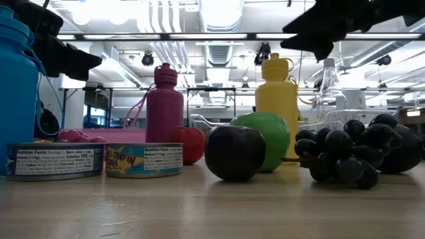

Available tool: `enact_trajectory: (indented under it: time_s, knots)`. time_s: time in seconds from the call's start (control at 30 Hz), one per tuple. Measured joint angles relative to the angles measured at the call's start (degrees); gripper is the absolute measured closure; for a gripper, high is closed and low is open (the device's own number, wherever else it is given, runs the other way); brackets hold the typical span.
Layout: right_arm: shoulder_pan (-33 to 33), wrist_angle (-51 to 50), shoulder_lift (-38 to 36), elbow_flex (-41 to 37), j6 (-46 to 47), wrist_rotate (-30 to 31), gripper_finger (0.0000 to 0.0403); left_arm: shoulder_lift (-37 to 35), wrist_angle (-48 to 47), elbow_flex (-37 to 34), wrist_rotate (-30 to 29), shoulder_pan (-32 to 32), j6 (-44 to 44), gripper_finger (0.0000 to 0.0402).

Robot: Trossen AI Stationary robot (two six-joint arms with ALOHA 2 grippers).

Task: Pick & Place Food Item
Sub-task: Put the red grapes into the red transparent bin

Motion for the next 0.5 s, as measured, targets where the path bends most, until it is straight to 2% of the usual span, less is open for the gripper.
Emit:
enact_trajectory:
  time_s: [0.5]
  knots:
    - [3.25, -0.22, 11.46, 7.27, 0.22, -0.34, 0.0179, 0.0, 0.0, -0.01, 0.0, 0.01, 0.0, 0.0366]
